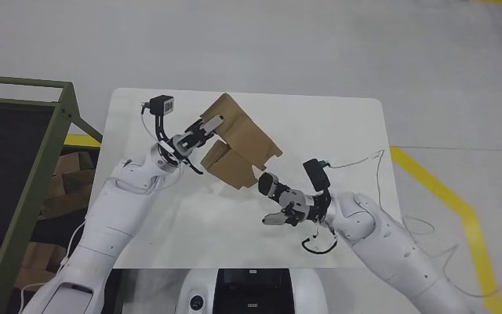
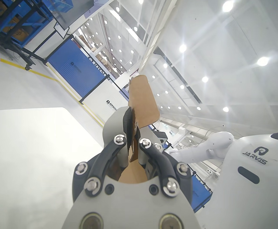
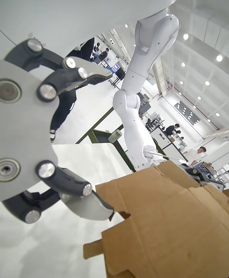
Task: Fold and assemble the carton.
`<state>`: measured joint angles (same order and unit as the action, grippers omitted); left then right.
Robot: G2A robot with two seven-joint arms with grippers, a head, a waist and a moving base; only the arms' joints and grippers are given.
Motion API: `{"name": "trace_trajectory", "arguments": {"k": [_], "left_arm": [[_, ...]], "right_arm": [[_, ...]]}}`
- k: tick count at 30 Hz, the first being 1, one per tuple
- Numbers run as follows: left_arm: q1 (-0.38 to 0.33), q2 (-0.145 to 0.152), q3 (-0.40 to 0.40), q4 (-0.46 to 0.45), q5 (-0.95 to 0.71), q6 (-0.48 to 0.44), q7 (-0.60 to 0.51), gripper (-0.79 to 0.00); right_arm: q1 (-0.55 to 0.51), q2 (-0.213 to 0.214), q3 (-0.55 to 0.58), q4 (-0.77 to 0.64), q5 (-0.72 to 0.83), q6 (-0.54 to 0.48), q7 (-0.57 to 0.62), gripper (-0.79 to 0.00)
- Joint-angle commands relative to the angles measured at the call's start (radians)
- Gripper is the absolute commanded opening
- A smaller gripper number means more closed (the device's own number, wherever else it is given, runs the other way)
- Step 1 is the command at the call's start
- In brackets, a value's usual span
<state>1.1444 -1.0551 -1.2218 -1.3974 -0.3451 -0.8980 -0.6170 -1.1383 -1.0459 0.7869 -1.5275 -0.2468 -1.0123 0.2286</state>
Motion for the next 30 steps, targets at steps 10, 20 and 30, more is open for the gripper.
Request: {"name": "trace_trajectory", "arguments": {"k": [10, 20, 30], "left_arm": [[0.003, -0.002, -0.006, -0.010, -0.027, -0.004, -0.012, -0.785], [-0.002, -0.007, -0.002, -0.012, -0.098, 0.035, -0.017, -0.785], [-0.016, -0.017, 0.015, -0.005, -0.154, 0.069, -0.040, -0.785]], "right_arm": [[0.042, 0.013, -0.080, 0.076, -0.022, 0.000, -0.070, 0.000], [0.067, -0.004, -0.119, 0.139, -0.388, 0.000, -0.419, 0.000], [0.087, -0.017, -0.172, 0.202, -0.659, 0.000, -0.737, -0.065]]}}
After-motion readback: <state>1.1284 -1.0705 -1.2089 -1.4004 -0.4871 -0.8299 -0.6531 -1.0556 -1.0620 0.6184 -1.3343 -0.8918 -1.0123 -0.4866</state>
